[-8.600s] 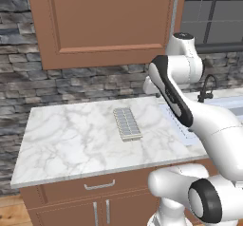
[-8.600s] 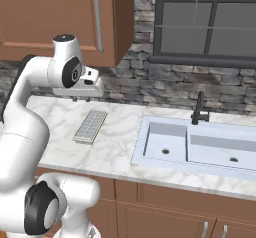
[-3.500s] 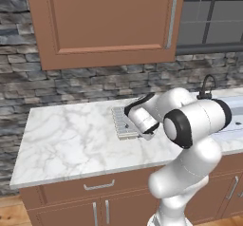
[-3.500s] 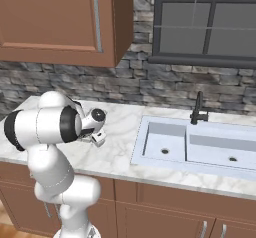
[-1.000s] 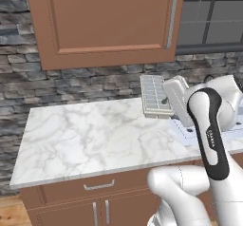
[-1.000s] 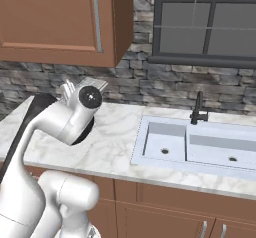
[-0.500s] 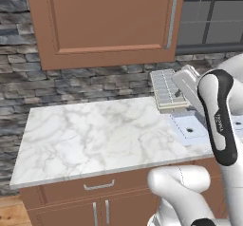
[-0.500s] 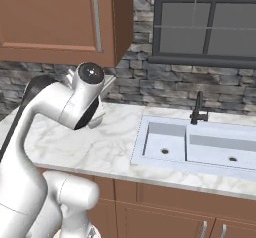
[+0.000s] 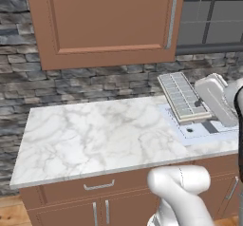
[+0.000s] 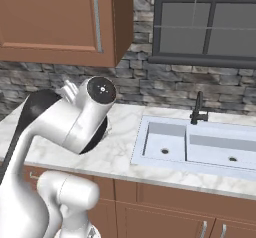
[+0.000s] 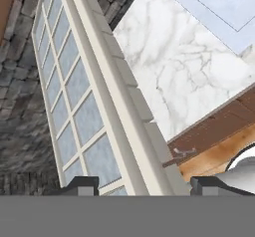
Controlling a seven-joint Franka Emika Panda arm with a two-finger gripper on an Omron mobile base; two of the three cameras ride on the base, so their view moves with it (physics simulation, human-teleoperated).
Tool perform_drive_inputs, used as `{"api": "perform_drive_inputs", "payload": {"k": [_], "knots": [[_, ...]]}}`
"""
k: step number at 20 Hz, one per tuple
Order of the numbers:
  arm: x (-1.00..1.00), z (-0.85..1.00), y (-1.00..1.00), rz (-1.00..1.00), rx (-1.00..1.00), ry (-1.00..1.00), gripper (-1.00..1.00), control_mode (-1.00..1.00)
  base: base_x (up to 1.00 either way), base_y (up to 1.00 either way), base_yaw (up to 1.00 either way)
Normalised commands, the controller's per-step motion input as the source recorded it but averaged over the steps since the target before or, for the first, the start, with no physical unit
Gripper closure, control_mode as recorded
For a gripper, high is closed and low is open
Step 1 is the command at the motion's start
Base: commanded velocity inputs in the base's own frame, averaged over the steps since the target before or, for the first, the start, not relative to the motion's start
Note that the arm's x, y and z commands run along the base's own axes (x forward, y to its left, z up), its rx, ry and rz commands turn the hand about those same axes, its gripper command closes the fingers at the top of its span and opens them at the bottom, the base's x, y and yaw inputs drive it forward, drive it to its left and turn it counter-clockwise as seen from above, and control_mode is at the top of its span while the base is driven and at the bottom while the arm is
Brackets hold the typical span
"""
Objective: The ice cube tray has been filled with water. Take the tray and place it in the freezer to make ice. Close the freezer door after placing the tray.
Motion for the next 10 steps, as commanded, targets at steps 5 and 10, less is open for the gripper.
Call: {"api": "perform_drive_inputs", "payload": {"k": [5, 10], "knots": [[-0.98, 0.0, -0.16, 0.11, 0.01, -0.17, 1.0, -1.0, 0.0, 0.0, 0.0], [-1.0, 0.02, 0.0, 0.14, 0.0, -0.18, 1.0, -1.0, 0.0, 0.0, 0.0]]}}
